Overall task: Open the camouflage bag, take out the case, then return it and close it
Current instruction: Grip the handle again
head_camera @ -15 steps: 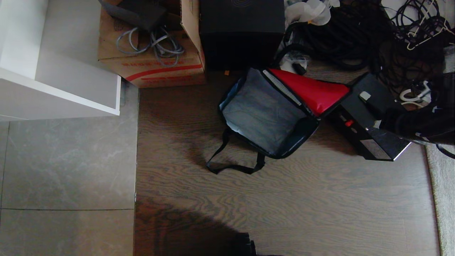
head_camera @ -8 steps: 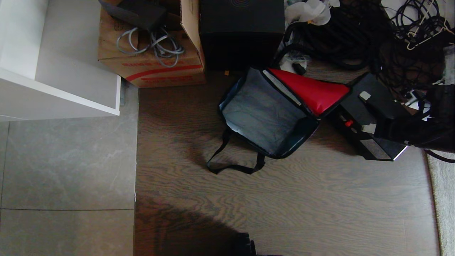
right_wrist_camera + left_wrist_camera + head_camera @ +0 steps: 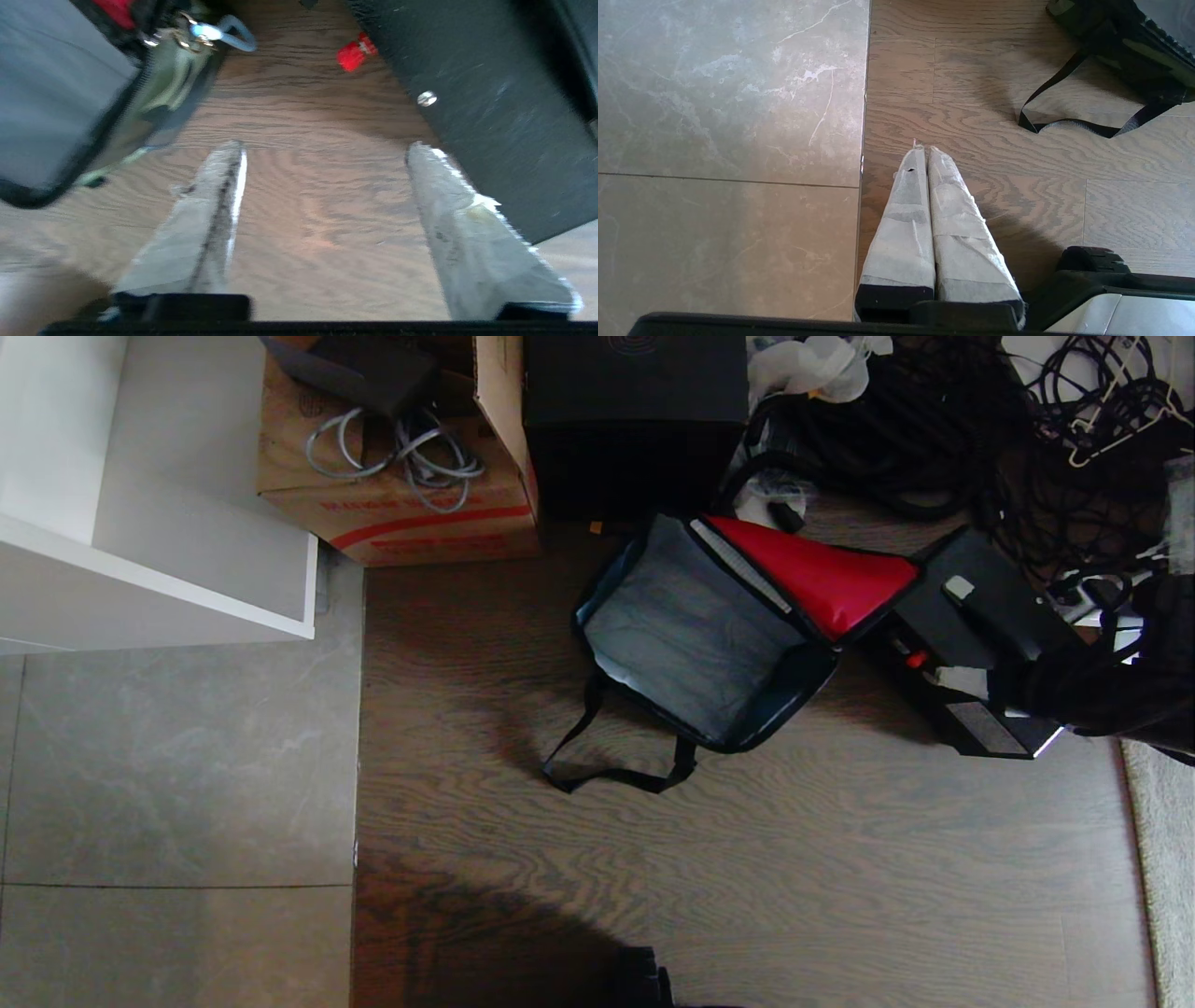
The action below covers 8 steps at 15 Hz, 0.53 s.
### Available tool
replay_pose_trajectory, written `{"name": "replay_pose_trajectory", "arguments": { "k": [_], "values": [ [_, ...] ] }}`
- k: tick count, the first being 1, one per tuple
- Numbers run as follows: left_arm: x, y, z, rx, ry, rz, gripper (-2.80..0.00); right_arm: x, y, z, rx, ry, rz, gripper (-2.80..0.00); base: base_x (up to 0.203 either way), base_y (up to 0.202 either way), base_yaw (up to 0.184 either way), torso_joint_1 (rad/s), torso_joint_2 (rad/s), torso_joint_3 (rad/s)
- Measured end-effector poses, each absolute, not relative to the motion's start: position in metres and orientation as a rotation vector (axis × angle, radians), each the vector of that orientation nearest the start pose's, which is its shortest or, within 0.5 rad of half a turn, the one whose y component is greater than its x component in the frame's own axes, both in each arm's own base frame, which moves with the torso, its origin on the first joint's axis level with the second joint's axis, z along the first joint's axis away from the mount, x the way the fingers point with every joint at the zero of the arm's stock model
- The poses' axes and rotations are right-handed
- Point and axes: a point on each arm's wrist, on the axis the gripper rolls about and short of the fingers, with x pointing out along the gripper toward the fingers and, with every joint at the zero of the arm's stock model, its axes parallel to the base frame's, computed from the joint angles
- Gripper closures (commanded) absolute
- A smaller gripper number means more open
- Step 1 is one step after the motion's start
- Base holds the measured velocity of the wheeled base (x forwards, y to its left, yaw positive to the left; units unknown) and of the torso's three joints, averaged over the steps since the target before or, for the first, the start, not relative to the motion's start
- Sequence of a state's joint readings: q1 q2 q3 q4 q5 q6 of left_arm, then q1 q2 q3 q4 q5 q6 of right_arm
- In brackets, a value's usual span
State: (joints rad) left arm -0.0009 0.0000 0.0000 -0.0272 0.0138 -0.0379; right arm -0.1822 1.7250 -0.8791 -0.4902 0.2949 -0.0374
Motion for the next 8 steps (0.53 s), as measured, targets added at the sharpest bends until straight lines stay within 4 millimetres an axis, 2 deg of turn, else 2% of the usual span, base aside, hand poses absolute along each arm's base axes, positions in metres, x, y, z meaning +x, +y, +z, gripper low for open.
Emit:
{"name": "replay_pose_trajectory", "arguments": {
  "k": [4, 8],
  "values": [
    [-0.023, 0.0, 0.078, -0.038, -0.027, 0.012, 0.0, 0.315, -0.053, 0.169, -0.029, 0.304, 0.093, -2.8, 0.0, 0.0, 0.0, 0.0, 0.0, 0.0],
    [-0.023, 0.0, 0.078, -0.038, -0.027, 0.012, 0.0, 0.309, -0.053, 0.151, -0.096, 0.381, 0.022, -2.8, 0.0, 0.0, 0.0, 0.0, 0.0, 0.0]
  ]
}}
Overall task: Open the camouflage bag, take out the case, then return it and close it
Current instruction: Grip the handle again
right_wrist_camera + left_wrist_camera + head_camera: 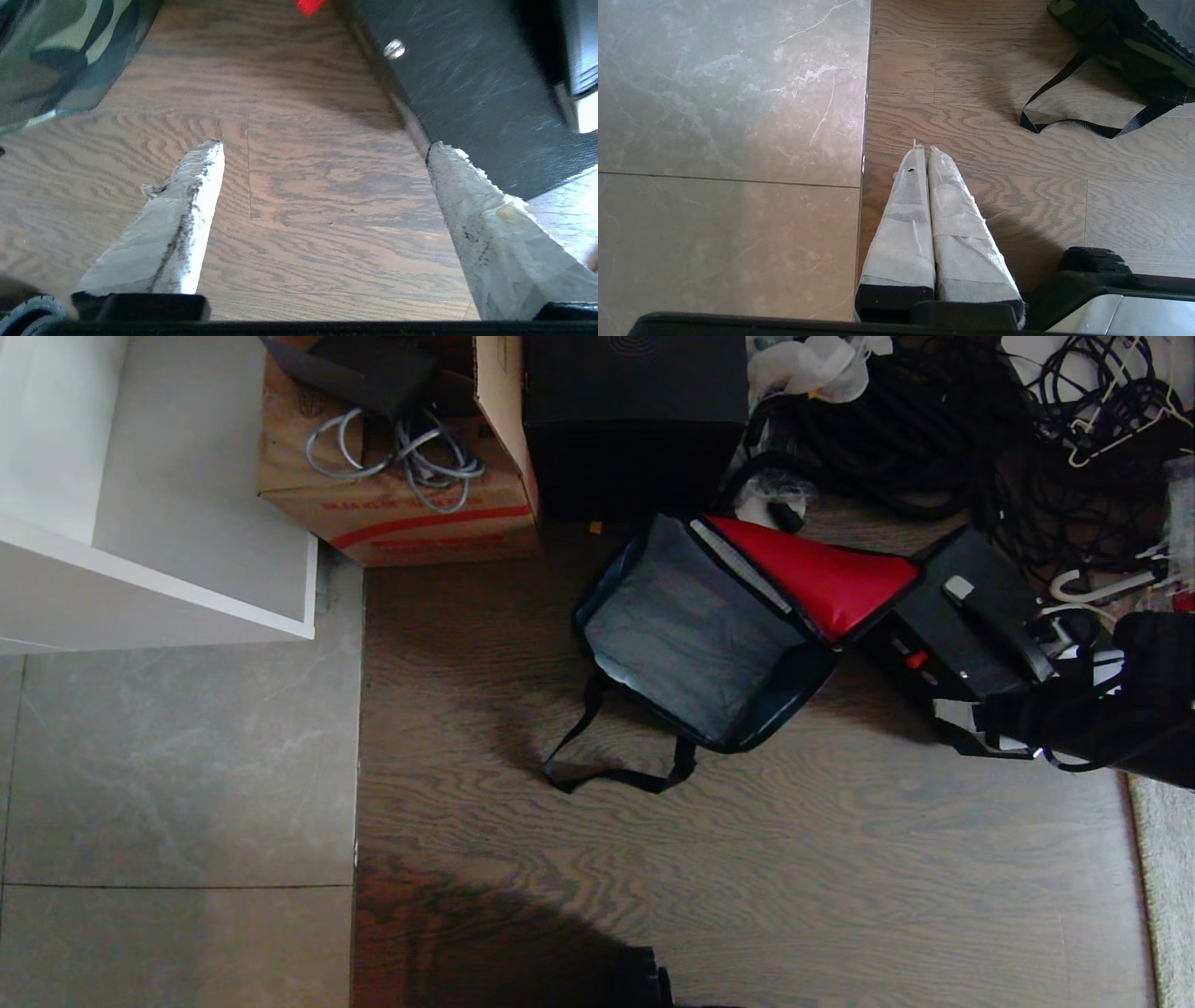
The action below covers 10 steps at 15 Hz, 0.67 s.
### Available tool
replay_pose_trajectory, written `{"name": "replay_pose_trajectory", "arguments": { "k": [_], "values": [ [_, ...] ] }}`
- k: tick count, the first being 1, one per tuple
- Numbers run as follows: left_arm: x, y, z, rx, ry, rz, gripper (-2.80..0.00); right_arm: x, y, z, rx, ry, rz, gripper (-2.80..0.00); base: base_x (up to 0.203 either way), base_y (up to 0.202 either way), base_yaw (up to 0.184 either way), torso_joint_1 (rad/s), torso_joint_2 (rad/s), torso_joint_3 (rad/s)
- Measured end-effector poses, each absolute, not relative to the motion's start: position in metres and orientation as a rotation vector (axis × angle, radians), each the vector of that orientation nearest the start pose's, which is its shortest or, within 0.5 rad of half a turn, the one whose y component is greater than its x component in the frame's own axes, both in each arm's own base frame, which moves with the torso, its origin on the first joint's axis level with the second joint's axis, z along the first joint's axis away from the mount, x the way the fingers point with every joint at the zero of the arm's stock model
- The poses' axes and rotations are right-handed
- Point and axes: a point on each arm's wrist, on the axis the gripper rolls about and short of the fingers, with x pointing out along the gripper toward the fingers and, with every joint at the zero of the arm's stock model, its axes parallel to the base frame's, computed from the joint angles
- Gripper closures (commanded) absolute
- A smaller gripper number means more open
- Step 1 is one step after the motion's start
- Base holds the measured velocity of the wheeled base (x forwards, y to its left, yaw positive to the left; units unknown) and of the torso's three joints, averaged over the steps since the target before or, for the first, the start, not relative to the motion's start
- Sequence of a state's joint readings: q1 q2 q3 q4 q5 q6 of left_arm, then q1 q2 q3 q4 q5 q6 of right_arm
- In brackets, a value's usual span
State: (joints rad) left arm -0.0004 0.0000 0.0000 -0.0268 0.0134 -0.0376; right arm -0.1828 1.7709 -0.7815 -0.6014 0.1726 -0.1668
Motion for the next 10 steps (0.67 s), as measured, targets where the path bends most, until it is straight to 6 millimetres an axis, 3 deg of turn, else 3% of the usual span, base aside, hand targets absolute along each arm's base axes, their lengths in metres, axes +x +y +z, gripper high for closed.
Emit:
{"name": "replay_pose_trajectory", "arguments": {
  "k": [5, 10],
  "values": [
    [-0.023, 0.0, 0.078, -0.038, -0.027, 0.013, 0.0, 0.307, -0.056, 0.145, -0.254, 0.396, 0.013, -2.8, 0.0, 0.0, 0.0, 0.0, 0.0, 0.0],
    [-0.023, 0.0, 0.078, -0.038, -0.027, 0.013, 0.0, 0.314, -0.069, 0.147, -0.547, 0.384, -0.242, -2.8, 0.0, 0.0, 0.0, 0.0, 0.0, 0.0]
  ]
}}
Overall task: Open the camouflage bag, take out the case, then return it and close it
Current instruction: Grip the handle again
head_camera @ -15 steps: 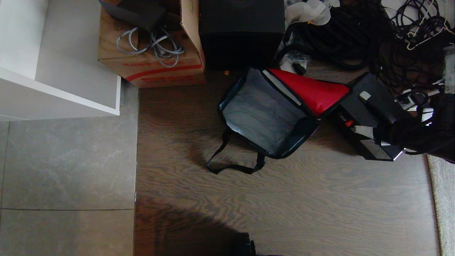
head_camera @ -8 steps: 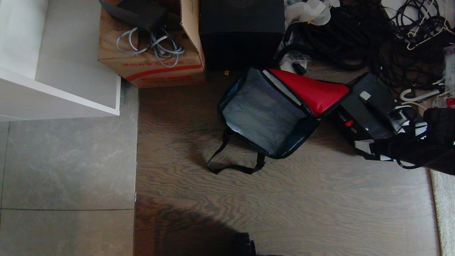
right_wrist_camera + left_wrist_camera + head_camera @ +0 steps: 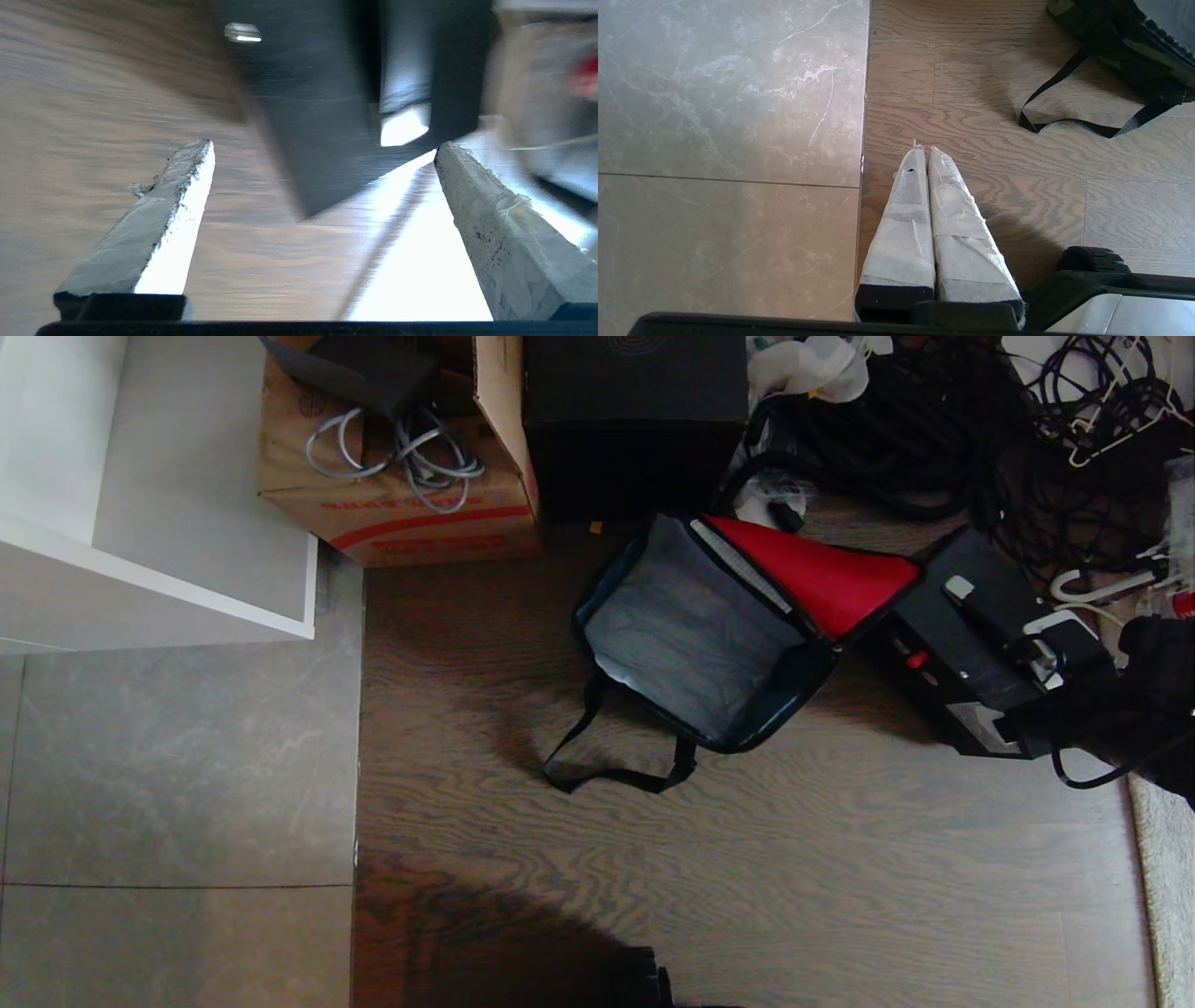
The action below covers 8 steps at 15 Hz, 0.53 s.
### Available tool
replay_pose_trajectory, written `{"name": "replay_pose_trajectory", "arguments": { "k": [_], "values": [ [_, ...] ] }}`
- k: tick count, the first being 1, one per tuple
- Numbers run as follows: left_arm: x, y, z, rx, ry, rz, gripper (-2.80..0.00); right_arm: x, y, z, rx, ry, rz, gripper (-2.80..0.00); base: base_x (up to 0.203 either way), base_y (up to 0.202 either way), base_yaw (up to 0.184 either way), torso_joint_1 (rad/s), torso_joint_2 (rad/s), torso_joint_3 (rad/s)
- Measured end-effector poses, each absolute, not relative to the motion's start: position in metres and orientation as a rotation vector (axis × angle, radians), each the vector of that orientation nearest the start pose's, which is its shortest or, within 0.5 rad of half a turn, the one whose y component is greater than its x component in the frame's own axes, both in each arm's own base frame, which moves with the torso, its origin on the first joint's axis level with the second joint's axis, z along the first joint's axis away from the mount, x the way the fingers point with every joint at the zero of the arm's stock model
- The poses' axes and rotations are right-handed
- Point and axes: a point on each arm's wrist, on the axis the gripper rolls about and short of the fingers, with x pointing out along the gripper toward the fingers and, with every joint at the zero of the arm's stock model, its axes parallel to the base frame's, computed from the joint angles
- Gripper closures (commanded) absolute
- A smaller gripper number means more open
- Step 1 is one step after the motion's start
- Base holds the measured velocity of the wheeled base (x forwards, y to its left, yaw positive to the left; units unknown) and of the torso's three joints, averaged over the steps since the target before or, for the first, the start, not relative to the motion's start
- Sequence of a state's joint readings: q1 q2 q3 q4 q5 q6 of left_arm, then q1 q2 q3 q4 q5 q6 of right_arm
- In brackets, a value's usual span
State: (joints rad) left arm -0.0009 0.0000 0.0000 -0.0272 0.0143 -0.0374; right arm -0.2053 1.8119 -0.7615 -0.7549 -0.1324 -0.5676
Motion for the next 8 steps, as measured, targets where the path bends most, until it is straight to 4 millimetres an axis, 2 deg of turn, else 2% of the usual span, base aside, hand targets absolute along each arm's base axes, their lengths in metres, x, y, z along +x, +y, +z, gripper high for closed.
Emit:
{"name": "replay_pose_trajectory", "arguments": {
  "k": [3, 8],
  "values": [
    [-0.023, 0.0, 0.078, -0.038, -0.027, 0.013, 0.0, 0.32, -0.07, 0.154, -0.635, 0.325, -0.319, -2.8, 0.0, 0.0, 0.0, 0.0, 0.0, 0.0],
    [-0.023, 0.0, 0.078, -0.038, -0.027, 0.012, 0.0, 0.34, -0.059, 0.152, -0.645, 0.269, -0.485, -2.8, 0.0, 0.0, 0.0, 0.0, 0.0, 0.0]
  ]
}}
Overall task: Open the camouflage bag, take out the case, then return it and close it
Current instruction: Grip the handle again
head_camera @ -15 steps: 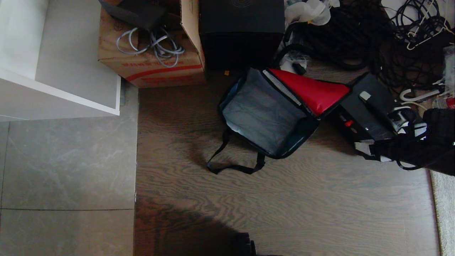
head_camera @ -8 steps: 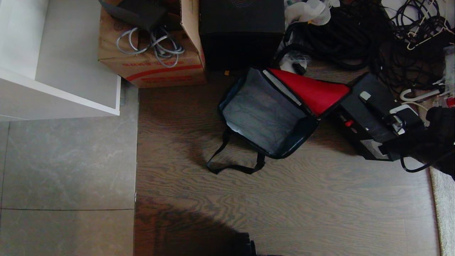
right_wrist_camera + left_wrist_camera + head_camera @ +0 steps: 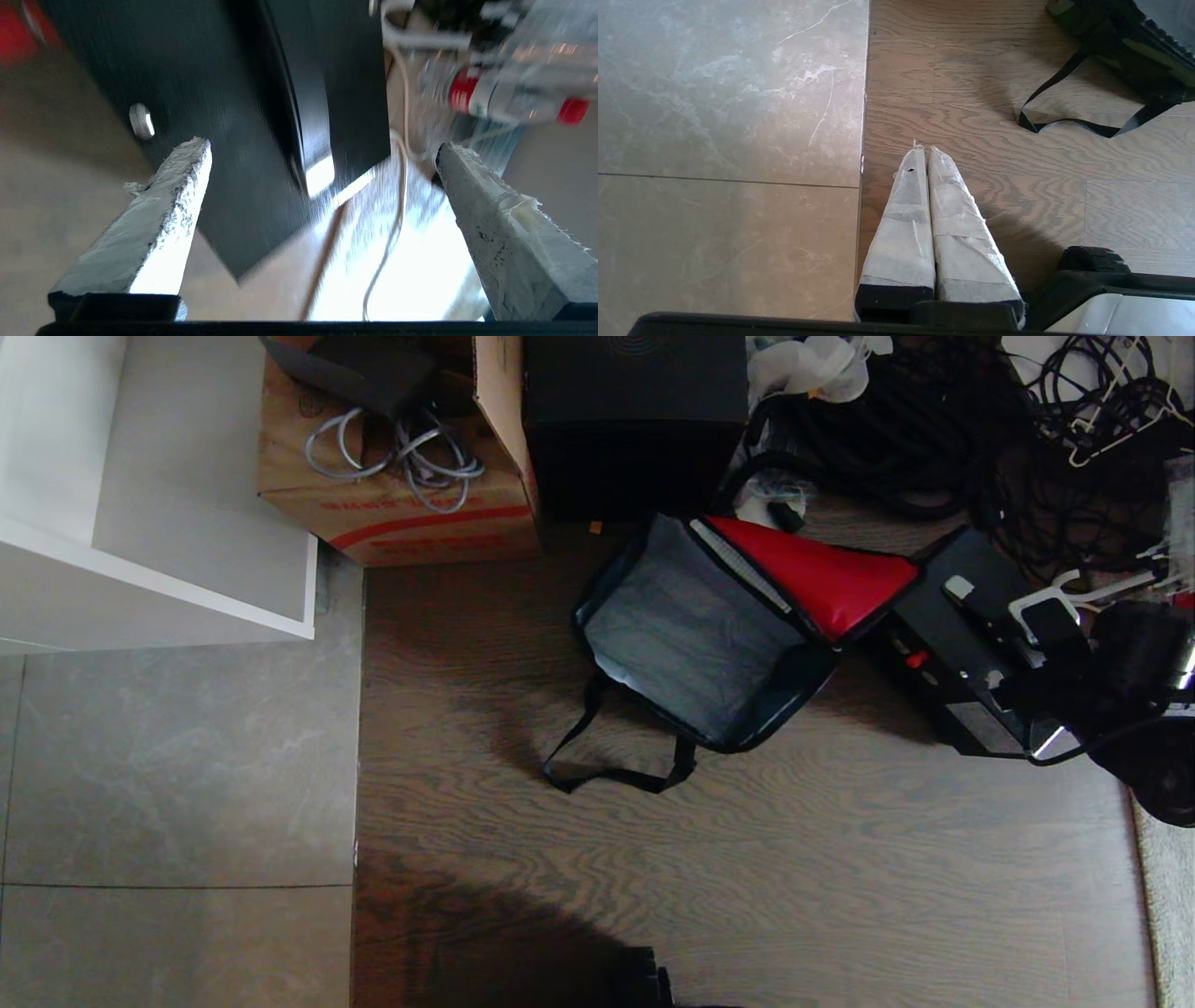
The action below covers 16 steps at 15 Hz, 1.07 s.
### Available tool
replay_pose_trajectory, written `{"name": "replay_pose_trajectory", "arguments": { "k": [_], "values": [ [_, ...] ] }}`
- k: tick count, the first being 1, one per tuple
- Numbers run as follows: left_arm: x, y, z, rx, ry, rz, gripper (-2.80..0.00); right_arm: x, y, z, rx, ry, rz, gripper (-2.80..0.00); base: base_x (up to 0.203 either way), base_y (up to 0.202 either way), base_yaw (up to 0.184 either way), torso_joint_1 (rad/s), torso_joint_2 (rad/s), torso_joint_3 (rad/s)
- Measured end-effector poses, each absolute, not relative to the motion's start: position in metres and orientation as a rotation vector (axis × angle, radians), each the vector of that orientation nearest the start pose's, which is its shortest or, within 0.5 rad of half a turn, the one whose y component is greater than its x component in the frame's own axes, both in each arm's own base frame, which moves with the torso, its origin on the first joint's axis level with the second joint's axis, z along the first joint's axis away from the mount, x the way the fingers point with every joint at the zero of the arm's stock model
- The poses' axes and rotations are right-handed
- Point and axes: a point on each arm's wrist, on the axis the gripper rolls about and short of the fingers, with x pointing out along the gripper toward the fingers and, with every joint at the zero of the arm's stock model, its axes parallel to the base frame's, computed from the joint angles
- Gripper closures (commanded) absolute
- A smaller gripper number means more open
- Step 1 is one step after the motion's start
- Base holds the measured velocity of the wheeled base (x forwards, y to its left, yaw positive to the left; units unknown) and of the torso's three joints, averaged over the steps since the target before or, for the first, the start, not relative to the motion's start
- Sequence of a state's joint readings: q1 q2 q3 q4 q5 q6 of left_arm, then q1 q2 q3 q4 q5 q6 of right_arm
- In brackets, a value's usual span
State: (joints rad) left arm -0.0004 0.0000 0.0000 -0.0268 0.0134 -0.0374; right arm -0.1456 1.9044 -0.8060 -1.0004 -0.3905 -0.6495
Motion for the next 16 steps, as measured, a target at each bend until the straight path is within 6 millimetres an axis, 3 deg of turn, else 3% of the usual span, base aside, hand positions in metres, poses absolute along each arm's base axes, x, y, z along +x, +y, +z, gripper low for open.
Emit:
{"name": "replay_pose_trajectory", "arguments": {
  "k": [8, 16],
  "values": [
    [-0.023, 0.0, 0.078, -0.038, -0.027, 0.012, 0.0, 0.387, -0.057, 0.143, -0.669, 0.13, -0.656, -2.8, 0.0, 0.0, 0.0, 0.0, 0.0, 0.0],
    [-0.023, 0.0, 0.078, -0.038, -0.027, 0.012, 0.0, 0.412, -0.063, 0.135, -0.662, 0.141, -0.788, -2.8, 0.0, 0.0, 0.0, 0.0, 0.0, 0.0]
  ]
}}
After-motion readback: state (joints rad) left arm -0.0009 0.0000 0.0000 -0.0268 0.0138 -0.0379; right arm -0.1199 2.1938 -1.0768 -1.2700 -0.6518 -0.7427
